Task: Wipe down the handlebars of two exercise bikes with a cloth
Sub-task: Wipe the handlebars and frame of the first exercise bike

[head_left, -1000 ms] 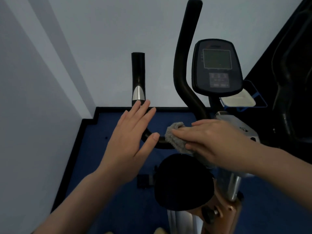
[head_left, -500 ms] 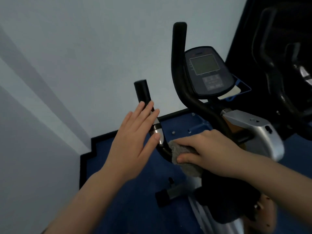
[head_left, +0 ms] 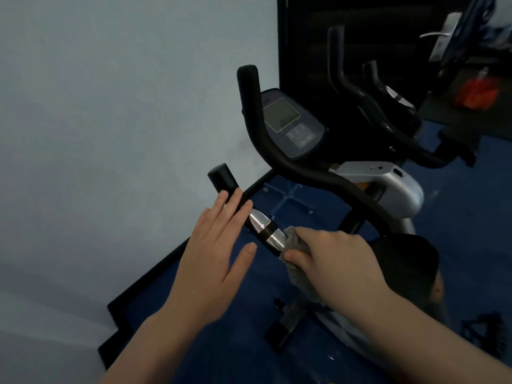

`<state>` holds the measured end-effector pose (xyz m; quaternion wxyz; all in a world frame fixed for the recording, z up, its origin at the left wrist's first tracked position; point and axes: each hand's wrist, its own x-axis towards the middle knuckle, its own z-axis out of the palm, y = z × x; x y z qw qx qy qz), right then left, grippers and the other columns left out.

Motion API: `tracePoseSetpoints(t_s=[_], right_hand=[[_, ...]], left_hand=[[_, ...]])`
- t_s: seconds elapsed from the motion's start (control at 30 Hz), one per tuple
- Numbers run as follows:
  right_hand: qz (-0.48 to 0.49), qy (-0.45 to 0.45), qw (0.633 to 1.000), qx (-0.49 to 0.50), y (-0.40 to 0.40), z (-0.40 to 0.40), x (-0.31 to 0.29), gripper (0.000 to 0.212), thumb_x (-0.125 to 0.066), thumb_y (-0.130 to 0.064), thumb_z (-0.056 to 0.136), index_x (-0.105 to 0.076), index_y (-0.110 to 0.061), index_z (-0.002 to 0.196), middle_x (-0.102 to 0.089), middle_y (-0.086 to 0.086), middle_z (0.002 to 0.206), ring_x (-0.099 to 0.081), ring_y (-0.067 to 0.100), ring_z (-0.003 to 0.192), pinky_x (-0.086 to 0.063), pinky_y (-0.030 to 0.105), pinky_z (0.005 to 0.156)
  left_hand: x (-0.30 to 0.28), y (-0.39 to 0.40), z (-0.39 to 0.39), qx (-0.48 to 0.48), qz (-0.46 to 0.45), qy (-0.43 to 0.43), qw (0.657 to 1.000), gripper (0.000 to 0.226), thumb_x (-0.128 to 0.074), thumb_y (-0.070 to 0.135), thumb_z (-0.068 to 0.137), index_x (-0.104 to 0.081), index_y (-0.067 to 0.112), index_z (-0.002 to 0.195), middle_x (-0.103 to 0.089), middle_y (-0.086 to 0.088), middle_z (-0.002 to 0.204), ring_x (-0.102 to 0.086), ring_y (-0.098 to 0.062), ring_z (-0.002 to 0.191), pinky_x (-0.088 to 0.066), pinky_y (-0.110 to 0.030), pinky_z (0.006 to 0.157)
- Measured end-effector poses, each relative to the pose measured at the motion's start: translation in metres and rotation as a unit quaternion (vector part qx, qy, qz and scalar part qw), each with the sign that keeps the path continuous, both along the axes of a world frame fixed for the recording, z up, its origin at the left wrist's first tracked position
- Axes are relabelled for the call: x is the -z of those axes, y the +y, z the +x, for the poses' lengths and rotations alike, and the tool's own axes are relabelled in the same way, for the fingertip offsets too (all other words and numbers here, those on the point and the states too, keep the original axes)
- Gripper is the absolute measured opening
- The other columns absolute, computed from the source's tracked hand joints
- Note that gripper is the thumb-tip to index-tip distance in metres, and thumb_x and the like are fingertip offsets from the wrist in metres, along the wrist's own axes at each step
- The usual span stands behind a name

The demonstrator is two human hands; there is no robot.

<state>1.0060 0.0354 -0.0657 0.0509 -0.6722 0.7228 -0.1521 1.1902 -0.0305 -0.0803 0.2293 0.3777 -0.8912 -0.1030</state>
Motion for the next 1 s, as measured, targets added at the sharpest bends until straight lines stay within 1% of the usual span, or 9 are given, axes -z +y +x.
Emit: tracePoseSetpoints(t_s=[0.1, 0.23, 0.33, 0.4, 0.47, 0.57, 0.7, 0.83, 1.0], right_hand=[[-0.024, -0.037, 0.999, 0.030, -0.001, 0.010, 0.001, 0.032, -0.037, -0.057, 0.093, -0.054, -0.034, 0.108, -0.064, -0.011, 0.088, -0.061, 0.009, 0.081, -0.034, 0.025, 0.062], [-0.046, -0.103, 0.993, 0.042, -0.007, 0.016, 0.004, 0.033, -0.035, -0.053, 0.096, -0.049, -0.035, 0.119, -0.063, -0.013, 0.101, -0.060, 0.006, 0.090, -0.043, 0.024, 0.072], [-0.043, -0.122, 0.991, 0.036, -0.013, 0.022, 0.009, 0.044, -0.026, -0.048, 0.099, -0.034, -0.032, 0.139, -0.055, -0.014, 0.122, -0.056, 0.004, 0.104, -0.041, 0.019, 0.081], [-0.047, -0.117, 0.991, 0.035, -0.017, 0.026, 0.014, 0.049, -0.021, -0.047, 0.100, -0.025, -0.030, 0.145, -0.049, -0.013, 0.130, -0.055, 0.004, 0.108, -0.038, 0.016, 0.081], [-0.053, -0.118, 0.991, 0.045, -0.021, 0.031, 0.016, 0.048, -0.025, -0.043, 0.100, -0.038, -0.022, 0.141, -0.058, -0.006, 0.120, -0.061, 0.010, 0.095, -0.043, 0.019, 0.075], [-0.072, -0.123, 0.987, 0.071, -0.020, 0.038, 0.017, 0.049, -0.025, -0.037, 0.098, -0.060, -0.014, 0.123, -0.066, -0.002, 0.094, -0.062, 0.013, 0.070, -0.047, 0.023, 0.060], [-0.067, -0.105, 0.988, 0.097, -0.022, 0.046, 0.014, 0.042, -0.031, -0.036, 0.098, -0.061, -0.017, 0.121, -0.063, -0.005, 0.092, -0.058, 0.011, 0.069, -0.042, 0.021, 0.056], [-0.071, -0.116, 0.984, 0.117, -0.038, 0.057, 0.009, 0.047, -0.020, -0.041, 0.096, -0.050, -0.025, 0.129, -0.058, -0.008, 0.108, -0.057, 0.013, 0.086, -0.036, 0.022, 0.064], [-0.122, -0.091, 0.978, 0.143, -0.061, 0.080, -0.001, 0.039, -0.030, -0.033, 0.095, -0.057, -0.018, 0.118, -0.063, -0.003, 0.097, -0.059, 0.016, 0.074, -0.043, 0.027, 0.057]], left_hand=[[-0.001, -0.002, 0.001, -0.002, -0.005, 0.016, 1.000, 0.055, -0.032, 0.041, 0.099, -0.019, 0.027, 0.150, -0.008, 0.014, 0.160, -0.005, -0.008, 0.148, -0.002, -0.030, 0.119], [-0.003, -0.004, -0.003, -0.019, -0.011, 0.037, 0.999, 0.055, -0.036, 0.038, 0.098, -0.022, 0.026, 0.150, -0.010, 0.014, 0.160, -0.009, -0.009, 0.147, -0.005, -0.031, 0.119], [-0.004, -0.006, -0.005, -0.025, -0.012, 0.044, 0.999, 0.055, -0.036, 0.038, 0.097, -0.023, 0.028, 0.149, -0.010, 0.015, 0.159, -0.008, -0.011, 0.148, -0.007, -0.031, 0.119], [-0.003, -0.009, -0.004, -0.030, -0.029, 0.039, 0.998, 0.054, -0.037, 0.036, 0.097, -0.025, 0.026, 0.149, -0.012, 0.013, 0.160, -0.011, -0.012, 0.147, -0.006, -0.029, 0.118], [-0.003, -0.012, -0.003, -0.030, -0.044, 0.036, 0.998, 0.054, -0.038, 0.033, 0.097, -0.027, 0.024, 0.148, -0.013, 0.012, 0.160, -0.012, -0.012, 0.147, -0.009, -0.030, 0.118], [-0.005, -0.016, -0.001, -0.029, -0.039, 0.051, 0.997, 0.054, -0.039, 0.032, 0.096, -0.026, 0.025, 0.148, -0.012, 0.013, 0.159, -0.011, -0.012, 0.147, -0.015, -0.033, 0.116], [-0.011, -0.023, 0.001, -0.015, -0.041, 0.096, 0.994, 0.054, -0.039, 0.030, 0.096, -0.025, 0.025, 0.149, -0.017, 0.012, 0.158, -0.018, -0.012, 0.146, -0.020, -0.029, 0.116], [-0.017, -0.031, 0.005, 0.005, -0.033, 0.129, 0.991, 0.053, -0.040, 0.025, 0.096, -0.029, 0.020, 0.147, -0.024, 0.011, 0.156, -0.023, -0.011, 0.144, -0.019, -0.021, 0.115], [-0.018, -0.038, 0.016, 0.027, 0.015, 0.190, 0.981, 0.051, -0.041, 0.028, 0.096, -0.030, 0.028, 0.146, -0.030, 0.017, 0.153, -0.028, -0.006, 0.142, -0.023, -0.016, 0.112]])
